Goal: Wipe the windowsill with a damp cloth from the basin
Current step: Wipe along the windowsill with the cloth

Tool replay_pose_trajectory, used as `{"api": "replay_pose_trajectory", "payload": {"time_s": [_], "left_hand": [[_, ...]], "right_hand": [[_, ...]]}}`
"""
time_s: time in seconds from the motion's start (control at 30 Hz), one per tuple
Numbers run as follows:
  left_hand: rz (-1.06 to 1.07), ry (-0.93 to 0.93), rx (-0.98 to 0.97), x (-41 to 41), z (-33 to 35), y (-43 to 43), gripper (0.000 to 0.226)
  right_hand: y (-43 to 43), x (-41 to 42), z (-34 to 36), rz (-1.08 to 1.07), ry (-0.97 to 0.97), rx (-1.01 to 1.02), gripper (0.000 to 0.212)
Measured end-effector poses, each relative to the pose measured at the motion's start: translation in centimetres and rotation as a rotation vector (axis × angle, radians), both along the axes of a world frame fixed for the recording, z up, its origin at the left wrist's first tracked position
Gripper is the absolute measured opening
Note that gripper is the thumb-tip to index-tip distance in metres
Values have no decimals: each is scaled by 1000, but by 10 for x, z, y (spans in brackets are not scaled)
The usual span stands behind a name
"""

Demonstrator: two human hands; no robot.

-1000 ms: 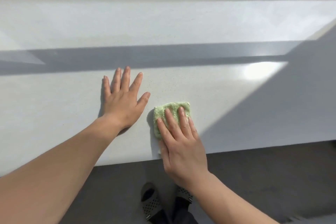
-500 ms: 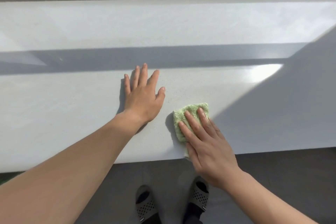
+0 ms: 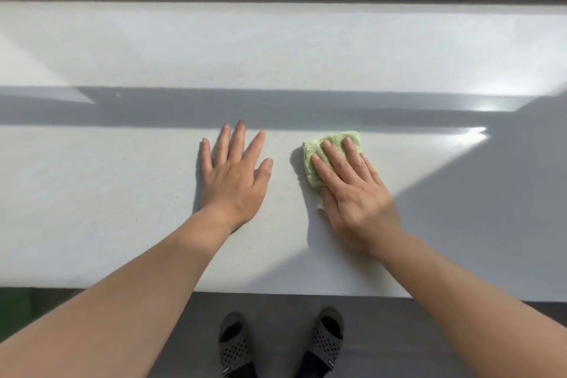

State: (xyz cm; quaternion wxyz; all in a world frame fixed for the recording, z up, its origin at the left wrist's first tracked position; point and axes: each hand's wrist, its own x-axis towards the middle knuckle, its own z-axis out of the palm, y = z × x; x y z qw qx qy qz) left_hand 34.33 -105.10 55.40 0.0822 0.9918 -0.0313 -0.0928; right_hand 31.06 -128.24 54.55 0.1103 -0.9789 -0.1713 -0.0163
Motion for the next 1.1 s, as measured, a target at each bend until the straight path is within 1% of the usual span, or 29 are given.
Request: {"api": "replay_pose_trajectory", "payload": {"time_s": [0.1, 0.13, 0.17, 0.2, 0.27, 0.33, 0.37, 0.4, 0.43, 0.53, 0.57, 0.6, 0.63, 0.73, 0.77, 0.8, 0.83, 0.93, 0.97, 1.0, 1.03, 1.1], "left_hand": [[6, -1, 27, 0, 1, -1, 60], [12, 0, 28, 1, 1, -1, 59], [16, 0, 26, 1, 1, -2, 59], [20, 0, 22, 2, 2, -4, 59], [26, 6, 10, 3, 3, -6, 59], [32, 22, 2, 3, 5, -6, 59], [32, 33, -3, 3, 7, -6, 59], [34, 42, -11, 2, 8, -5, 59], [41, 48, -21, 2, 10, -6, 59], [68, 38, -38, 8, 13, -9, 56], [80, 10, -48, 12, 13, -10, 52], [94, -33, -65, 17, 14, -10, 49], [109, -82, -87, 23, 14, -9, 45], [141, -178, -139, 46, 16, -8, 44], [147, -176, -154, 55, 17, -8, 45], [148, -160, -167, 63, 18, -9, 47], [137, -139, -174, 73, 18, -9, 50], [56, -63, -160, 109, 13, -11, 58], [46, -46, -128, 124, 10, -11, 58], [49, -31, -87, 139, 7, -11, 58], [60, -14, -54, 151, 4, -12, 58], [88, 8, -33, 167, -2, -15, 58]], "right_hand": [[-18, 42, 7, -369, 134, 24, 61], [-7, 47, 8, -436, 138, 14, 65], [6, 47, 8, -422, 120, -2, 67], [21, 43, 8, -342, 104, -3, 69], [36, 32, 6, -112, 108, -23, 70], [24, 35, 8, 51, 139, -47, 68], [12, 43, 8, 80, 138, -43, 66], [0, 54, 8, 62, 132, -38, 63], [-9, 67, 8, -7, 134, -30, 62], [-8, 100, 10, -324, 169, 4, 66], [4, 102, 10, -366, 162, -6, 68], [15, 99, 10, -343, 150, -19, 69], [25, 93, 9, -259, 138, -21, 69], [15, 84, 10, 100, 143, -65, 69], [2, 95, 11, 149, 151, -71, 70], [-12, 111, 11, 133, 162, -68, 69], [-22, 129, 10, 52, 166, -58, 69], [-22, 177, 14, -328, 224, -34, 69], [-8, 184, 14, -385, 223, -39, 68], [6, 185, 13, -368, 215, -45, 68], [20, 181, 12, -285, 196, -39, 68], [29, 168, 11, -30, 160, -41, 66]]}}
